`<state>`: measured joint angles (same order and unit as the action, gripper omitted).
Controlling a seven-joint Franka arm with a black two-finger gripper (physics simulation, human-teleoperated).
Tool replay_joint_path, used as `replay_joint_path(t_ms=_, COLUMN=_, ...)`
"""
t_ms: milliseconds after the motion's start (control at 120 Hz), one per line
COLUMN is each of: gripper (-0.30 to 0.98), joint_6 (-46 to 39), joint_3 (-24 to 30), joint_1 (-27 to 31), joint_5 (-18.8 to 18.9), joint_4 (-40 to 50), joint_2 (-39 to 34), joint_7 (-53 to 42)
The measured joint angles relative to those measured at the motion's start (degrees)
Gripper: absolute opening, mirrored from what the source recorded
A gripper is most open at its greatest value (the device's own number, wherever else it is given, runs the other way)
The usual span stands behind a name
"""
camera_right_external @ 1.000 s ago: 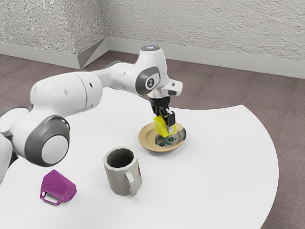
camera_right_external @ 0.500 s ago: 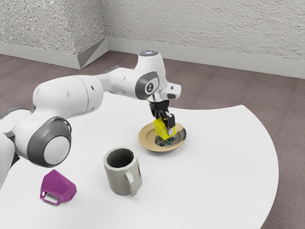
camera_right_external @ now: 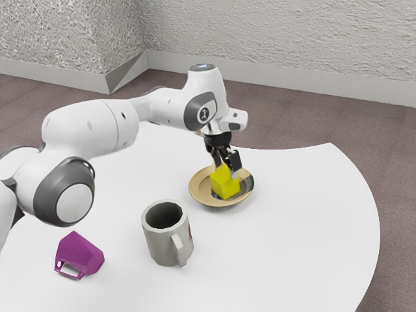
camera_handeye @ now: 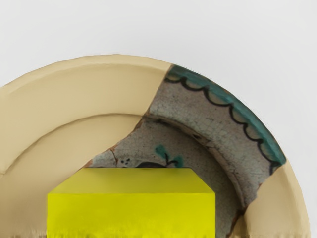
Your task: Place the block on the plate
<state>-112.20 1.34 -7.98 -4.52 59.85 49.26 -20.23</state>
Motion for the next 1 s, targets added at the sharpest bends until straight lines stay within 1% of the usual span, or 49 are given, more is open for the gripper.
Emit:
replay_joint_path(t_ms=208, gripper=0.67, joint_6=5.13, joint_3=-0.01, joint_1=0.49, joint_5=0.08, joint_4=1.5, joint_2=-8.5, joint_7=0.55)
replay_joint_path(t_ms=350, gripper=0.68, joint_6=7.66, joint_3=-0.28, joint_1=1.15, joint_5=0.44, joint_4=11.41, joint_2=-18.95, joint_7=1.77)
replay_joint_path(t_ms=475, gripper=0.68, joint_6=10.85, joint_3=-1.06, joint_1=1.62, joint_5=0.63, joint_4=17.35, joint_2=-26.13, joint_7=3.36)
replay_joint_path(t_ms=608, gripper=0.68, joint_6=15.56, joint_3=-4.17, joint_1=0.42, joint_5=0.72, joint_4=21.7, joint_2=-32.78, joint_7=5.33)
replay_joint_path(t_ms=725, gripper=0.68, joint_6=18.58, joint_3=-6.22, joint_1=-0.64, joint_5=0.85, joint_4=28.38, joint_2=-40.19, joint_7=7.29)
replay_joint_path(t_ms=867, gripper=0.69, joint_6=21.5, joint_3=-9.94, joint_1=-2.28, joint_5=1.56, joint_4=32.86, joint_2=-46.22, joint_7=9.46)
replay_joint_path(t_ms=958, gripper=0.69, joint_6=23.25, joint_3=-11.5, joint_1=-2.53, joint_5=1.98, joint_4=34.32, joint_2=-48.83, joint_7=10.62)
replay_joint_path(t_ms=1000, gripper=0.69, joint_6=24.09, joint_3=-14.2, joint_1=-4.58, joint_5=2.12, joint_4=34.51, joint_2=-49.39, joint_7=11.1)
